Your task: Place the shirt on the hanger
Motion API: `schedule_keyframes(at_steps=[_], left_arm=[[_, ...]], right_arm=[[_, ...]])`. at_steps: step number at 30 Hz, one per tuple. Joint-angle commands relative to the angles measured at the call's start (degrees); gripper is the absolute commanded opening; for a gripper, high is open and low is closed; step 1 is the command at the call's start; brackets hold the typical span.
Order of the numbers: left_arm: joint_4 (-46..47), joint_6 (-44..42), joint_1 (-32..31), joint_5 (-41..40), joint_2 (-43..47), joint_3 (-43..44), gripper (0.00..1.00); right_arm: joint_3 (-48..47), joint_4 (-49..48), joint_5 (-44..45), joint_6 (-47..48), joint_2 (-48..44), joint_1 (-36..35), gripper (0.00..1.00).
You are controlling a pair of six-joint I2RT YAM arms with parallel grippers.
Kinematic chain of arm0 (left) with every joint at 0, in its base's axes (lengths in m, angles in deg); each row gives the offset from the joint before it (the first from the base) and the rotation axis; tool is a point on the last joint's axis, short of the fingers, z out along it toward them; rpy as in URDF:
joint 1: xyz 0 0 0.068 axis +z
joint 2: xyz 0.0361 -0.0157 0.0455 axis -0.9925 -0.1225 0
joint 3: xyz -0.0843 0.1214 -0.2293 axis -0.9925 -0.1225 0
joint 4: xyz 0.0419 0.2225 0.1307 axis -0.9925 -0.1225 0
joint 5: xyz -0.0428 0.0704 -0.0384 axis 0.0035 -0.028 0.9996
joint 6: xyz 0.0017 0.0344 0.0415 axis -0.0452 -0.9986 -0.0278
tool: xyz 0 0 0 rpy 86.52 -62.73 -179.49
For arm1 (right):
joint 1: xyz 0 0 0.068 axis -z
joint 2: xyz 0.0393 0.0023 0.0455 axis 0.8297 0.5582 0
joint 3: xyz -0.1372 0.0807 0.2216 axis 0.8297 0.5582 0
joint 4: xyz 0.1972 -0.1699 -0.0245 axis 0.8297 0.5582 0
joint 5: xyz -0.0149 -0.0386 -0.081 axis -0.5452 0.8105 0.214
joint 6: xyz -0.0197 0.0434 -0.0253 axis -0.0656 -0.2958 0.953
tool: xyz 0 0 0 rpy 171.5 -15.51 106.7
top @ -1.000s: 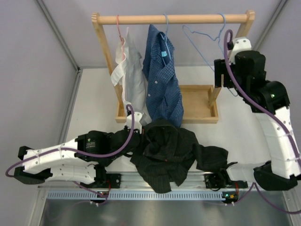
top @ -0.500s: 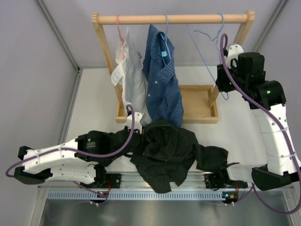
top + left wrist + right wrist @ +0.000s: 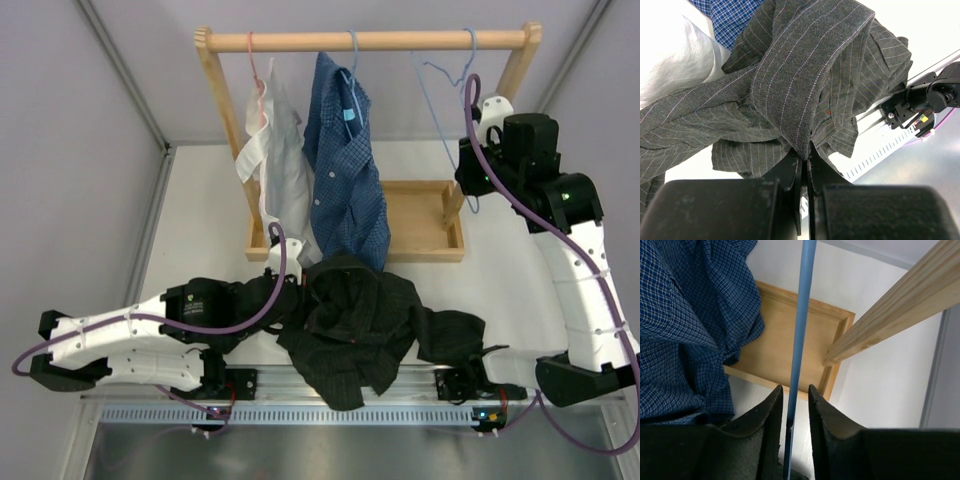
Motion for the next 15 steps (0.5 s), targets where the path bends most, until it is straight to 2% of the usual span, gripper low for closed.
schedule_keyframes(at_steps=[1,3,4,7,9,12,13,15], left_arm=[[0.4,0.5,0.1,-0.3,0.6,-0.4,0.0],[0.6,0.5,0.1,-0.2,0.6,-0.6,0.0],[0.7,0.5,0.1,-0.1,0.6,-0.7,0.0],[1.0,0.3,0.1,-0.3,0.5,-0.9,0.0],[0.9,0.3,0.1,-0.1,0.4,-0.9,0.0],[0.9,0.6,0.1,-0.3,0.5,-1.0,0.0],[0.9,0.7,0.1,-0.6,0.6,-1.1,0.0],[1.0,1.6,0.1,-1.2,1.3,-1.3,0.0]], right_arm=[[-1.5,-4.4,-0.6,0.4,-2.2,0.5,0.27],[-1.7,-4.5,-0.6,0.5,-2.0,0.5,0.29],[-1.8,-4.6,-0.6,0.6,-1.9,0.5,0.23],[-1.3,-5.2,-0.5,0.4,-1.5,0.5,0.14],[-1.1,-6.6,-0.6,0.2,-1.7,0.5,0.13],[-0.6,-8.7,-0.3,-0.4,-2.3,0.5,0.06],[-0.4,-9.4,0.1,-0.6,-2.5,0.5,0.0],[0.2,-11.9,1.0,-1.6,-4.1,0.5,0.0]])
